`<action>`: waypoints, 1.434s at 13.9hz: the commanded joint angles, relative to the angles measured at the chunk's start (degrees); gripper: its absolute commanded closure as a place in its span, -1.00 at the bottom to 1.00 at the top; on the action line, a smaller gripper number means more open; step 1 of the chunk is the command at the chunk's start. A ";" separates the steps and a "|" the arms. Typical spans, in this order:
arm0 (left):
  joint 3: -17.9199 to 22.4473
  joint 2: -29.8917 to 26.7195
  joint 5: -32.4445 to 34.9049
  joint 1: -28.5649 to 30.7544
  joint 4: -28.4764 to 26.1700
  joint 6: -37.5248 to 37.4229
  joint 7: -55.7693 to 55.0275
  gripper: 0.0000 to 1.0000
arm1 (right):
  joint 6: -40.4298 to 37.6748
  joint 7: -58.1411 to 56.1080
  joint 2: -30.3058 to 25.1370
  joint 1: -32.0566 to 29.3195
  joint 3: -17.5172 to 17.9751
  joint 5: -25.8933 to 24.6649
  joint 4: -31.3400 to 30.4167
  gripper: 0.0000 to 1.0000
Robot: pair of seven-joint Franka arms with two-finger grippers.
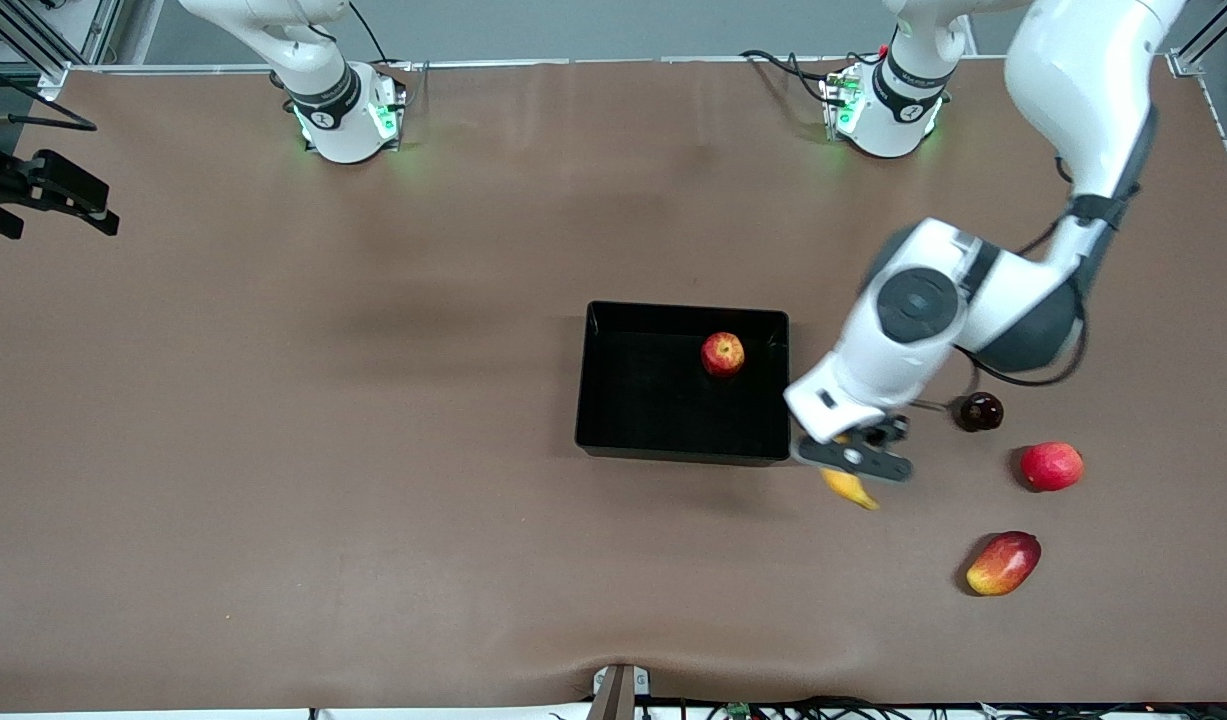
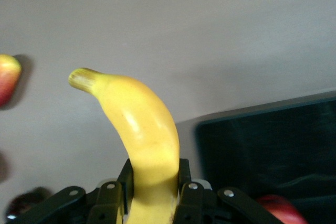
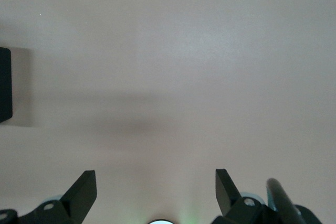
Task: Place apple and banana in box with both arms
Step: 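Carry the banana with the left gripper over the black box, then lower the banana into the box and open the left gripper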
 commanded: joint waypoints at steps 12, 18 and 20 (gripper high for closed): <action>2.80 13.04 -0.81 -19.11 10.28 3.81 -17.41 1.00 | -0.85 -0.41 0.62 -1.86 0.53 1.35 1.24 -1.00; 11.67 15.94 -1.16 -28.16 10.37 8.65 -22.23 1.00 | -0.94 -0.41 0.62 -1.86 0.53 1.35 1.24 -1.00; 11.76 15.95 -1.16 -28.69 10.29 8.83 -22.86 1.00 | -0.94 -0.41 0.62 -1.86 0.53 1.35 1.24 -1.00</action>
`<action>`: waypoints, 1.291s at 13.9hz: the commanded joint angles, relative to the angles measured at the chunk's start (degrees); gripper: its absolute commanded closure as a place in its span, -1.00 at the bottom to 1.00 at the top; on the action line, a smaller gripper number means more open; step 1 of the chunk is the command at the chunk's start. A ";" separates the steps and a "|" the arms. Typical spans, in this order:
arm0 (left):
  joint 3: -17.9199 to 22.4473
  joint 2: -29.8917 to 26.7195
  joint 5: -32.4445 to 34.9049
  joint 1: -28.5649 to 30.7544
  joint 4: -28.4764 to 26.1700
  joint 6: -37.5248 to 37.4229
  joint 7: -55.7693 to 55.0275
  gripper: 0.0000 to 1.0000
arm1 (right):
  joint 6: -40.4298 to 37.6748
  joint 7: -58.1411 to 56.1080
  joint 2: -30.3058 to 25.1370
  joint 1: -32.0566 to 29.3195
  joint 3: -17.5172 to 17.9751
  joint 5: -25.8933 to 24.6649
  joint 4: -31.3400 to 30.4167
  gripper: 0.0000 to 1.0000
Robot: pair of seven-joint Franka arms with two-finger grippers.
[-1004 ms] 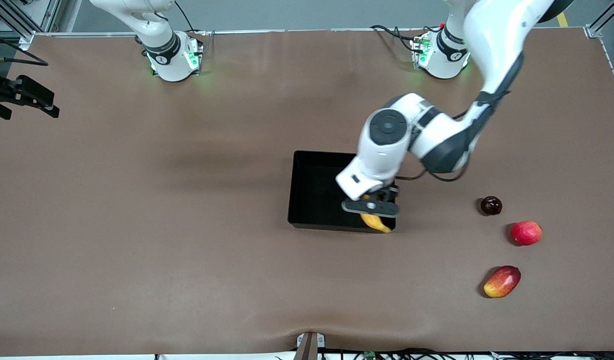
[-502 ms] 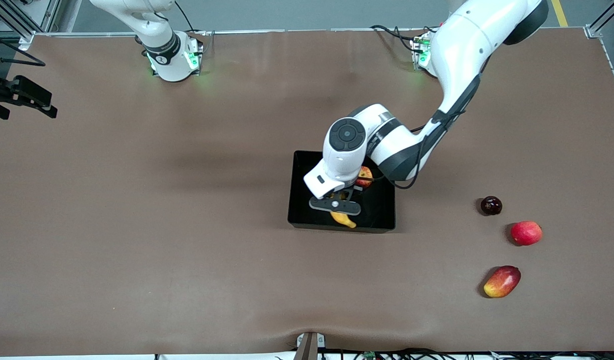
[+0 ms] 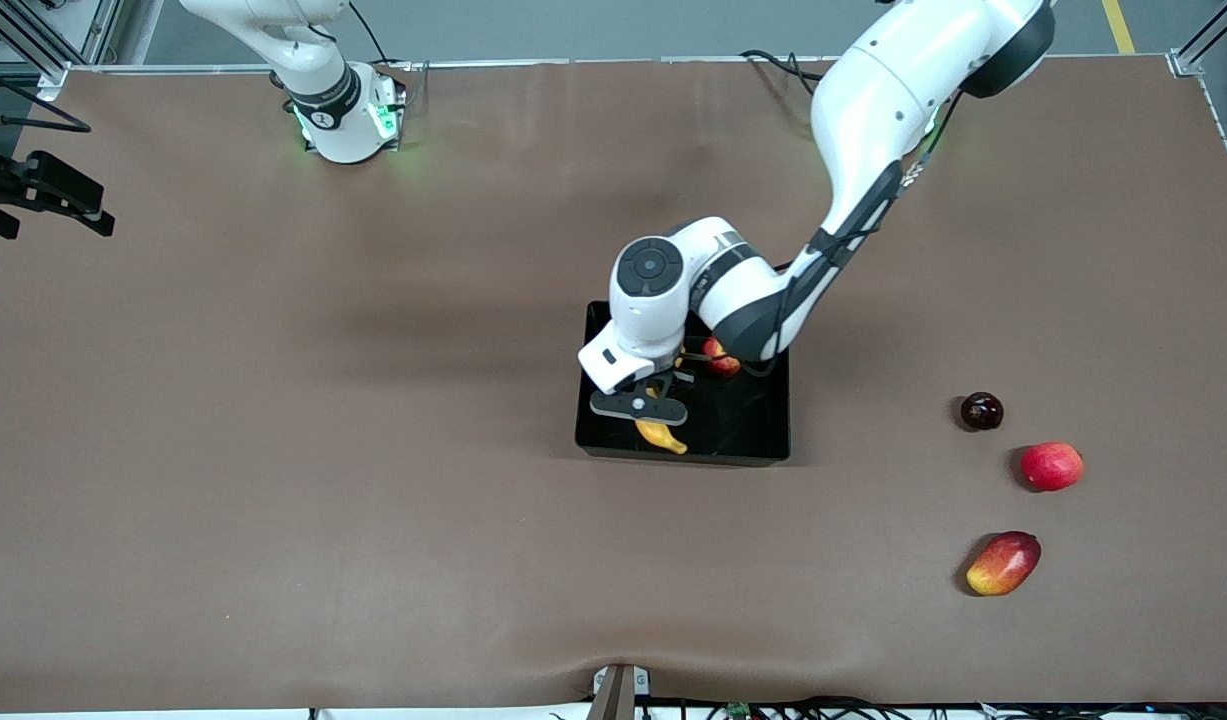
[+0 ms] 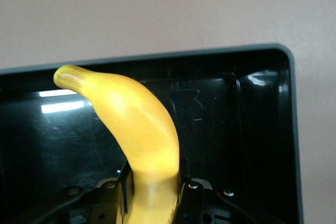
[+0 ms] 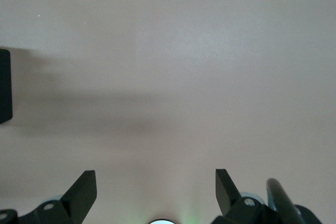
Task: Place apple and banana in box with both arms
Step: 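Lower the banana into the box and open the left gripper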
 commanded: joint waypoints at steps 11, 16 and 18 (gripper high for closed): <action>0.86 4.31 -0.23 -2.38 1.09 0.81 -2.77 0.88 | -0.79 -0.40 0.56 -1.89 0.77 1.18 1.24 -1.00; 1.21 3.26 0.04 -1.68 1.53 0.81 -2.07 -1.00 | -1.32 -0.49 0.56 -1.81 0.68 1.18 1.24 -1.00; 1.30 0.55 0.04 -1.07 1.62 -0.23 -2.07 -1.00 | -1.40 -0.49 0.56 -1.89 0.68 1.18 1.24 -1.00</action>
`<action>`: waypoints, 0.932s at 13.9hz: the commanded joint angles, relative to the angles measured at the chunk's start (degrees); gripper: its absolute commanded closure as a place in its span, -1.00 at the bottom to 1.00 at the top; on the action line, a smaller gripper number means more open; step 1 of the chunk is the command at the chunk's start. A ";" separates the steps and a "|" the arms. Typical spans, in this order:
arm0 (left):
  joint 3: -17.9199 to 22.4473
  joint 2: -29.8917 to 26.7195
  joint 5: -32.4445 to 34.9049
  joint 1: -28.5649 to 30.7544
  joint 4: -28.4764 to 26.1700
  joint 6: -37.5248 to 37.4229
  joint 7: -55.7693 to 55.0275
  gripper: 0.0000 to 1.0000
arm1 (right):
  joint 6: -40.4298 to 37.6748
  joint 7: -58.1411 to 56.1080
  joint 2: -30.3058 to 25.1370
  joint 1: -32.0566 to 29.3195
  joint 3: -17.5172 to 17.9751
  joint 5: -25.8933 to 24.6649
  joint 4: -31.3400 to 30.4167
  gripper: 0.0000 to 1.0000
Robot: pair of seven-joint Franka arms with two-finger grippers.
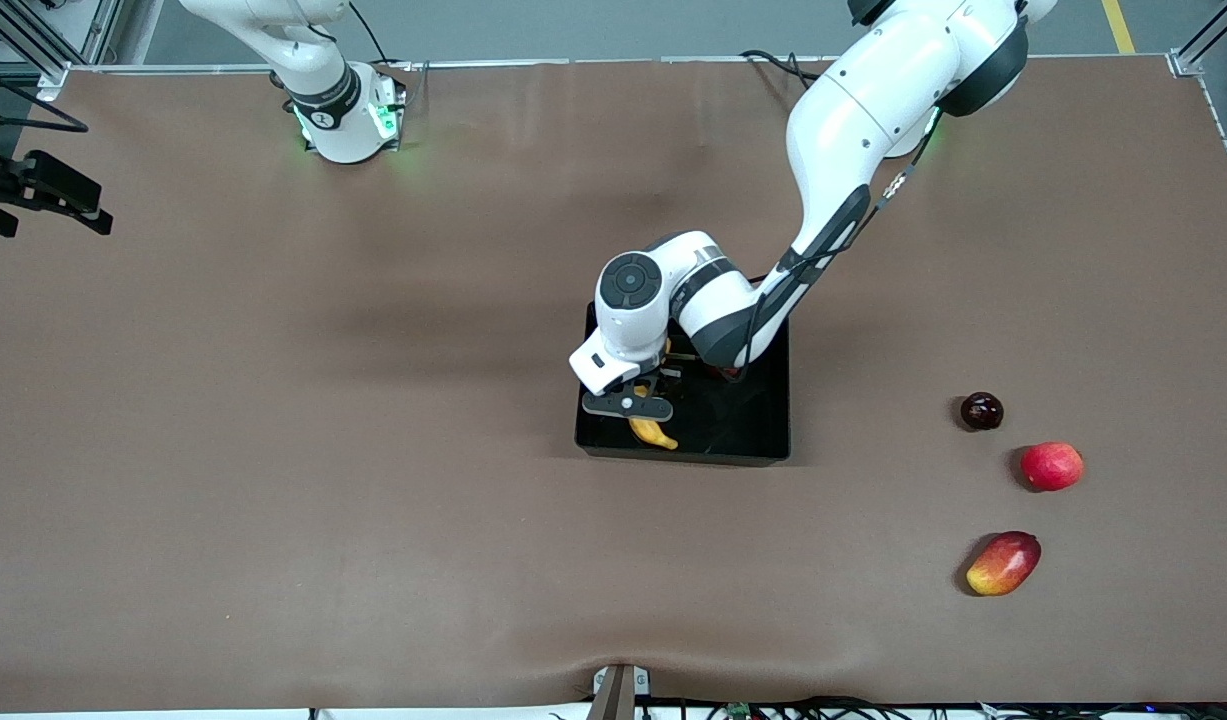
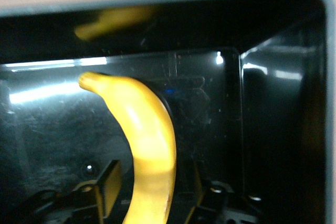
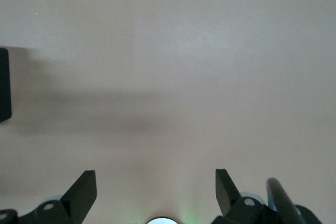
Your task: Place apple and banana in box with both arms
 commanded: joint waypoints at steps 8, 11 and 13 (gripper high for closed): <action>-0.27 -22.24 -0.58 12.52 -0.39 -15.72 1.43 -1.00 | -0.61 -0.49 0.54 -1.65 0.97 1.17 1.24 -1.00; -0.62 -24.09 -3.36 16.38 -0.04 -20.29 5.57 -1.00 | -0.78 -0.49 0.54 -1.74 0.88 1.17 1.24 -1.00; -0.54 -26.46 -7.42 20.50 -0.30 -21.26 5.92 -1.00 | -0.61 -0.49 0.54 -1.74 0.97 1.17 1.24 -1.00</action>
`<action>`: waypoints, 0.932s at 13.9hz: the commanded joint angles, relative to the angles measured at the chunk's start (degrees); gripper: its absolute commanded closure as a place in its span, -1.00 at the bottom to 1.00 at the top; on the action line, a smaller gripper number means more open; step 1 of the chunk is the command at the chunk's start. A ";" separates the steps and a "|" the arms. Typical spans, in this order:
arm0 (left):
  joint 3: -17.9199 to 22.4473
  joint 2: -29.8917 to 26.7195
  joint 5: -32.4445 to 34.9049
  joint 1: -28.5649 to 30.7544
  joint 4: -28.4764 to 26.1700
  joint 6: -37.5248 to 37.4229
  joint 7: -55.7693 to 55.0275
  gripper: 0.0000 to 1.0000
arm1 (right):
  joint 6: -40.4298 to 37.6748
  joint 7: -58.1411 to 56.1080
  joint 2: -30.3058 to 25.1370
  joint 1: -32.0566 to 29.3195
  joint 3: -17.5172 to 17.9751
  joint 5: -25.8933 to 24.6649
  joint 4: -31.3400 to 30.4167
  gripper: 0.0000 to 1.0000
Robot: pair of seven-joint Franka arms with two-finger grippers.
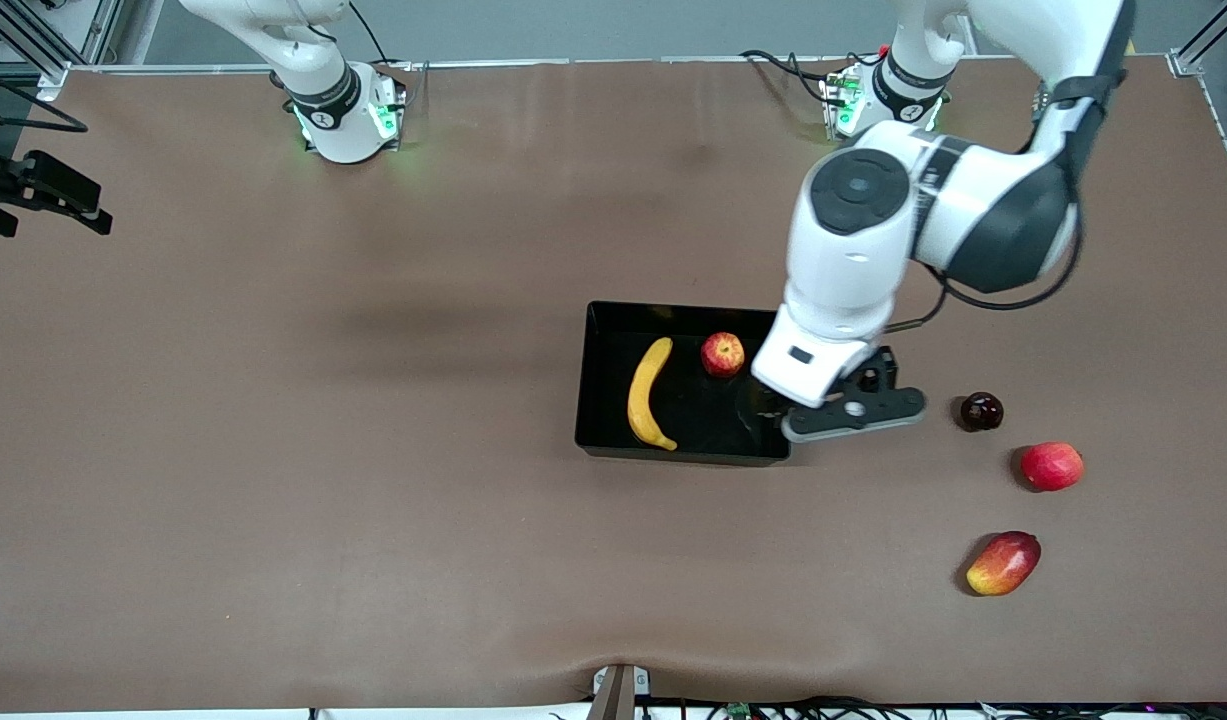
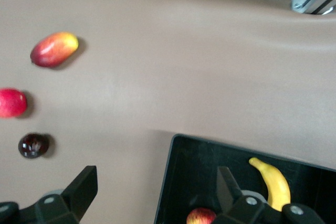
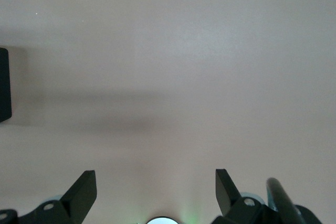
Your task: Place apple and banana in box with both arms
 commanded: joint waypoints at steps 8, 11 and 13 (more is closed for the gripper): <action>-0.38 -10.75 -10.11 11.98 -1.98 -8.61 6.58 -1.00 | -0.59 -0.49 0.61 -1.94 0.92 1.12 1.23 -1.00; -0.47 -12.60 -10.46 15.93 -2.24 -10.37 15.53 -1.00 | -0.68 -0.49 0.61 -2.12 0.92 1.12 1.23 -1.00; -0.46 -13.92 -10.55 17.43 -2.33 -12.30 20.04 -1.00 | -0.59 -0.49 0.61 -1.95 1.00 1.21 1.23 -1.00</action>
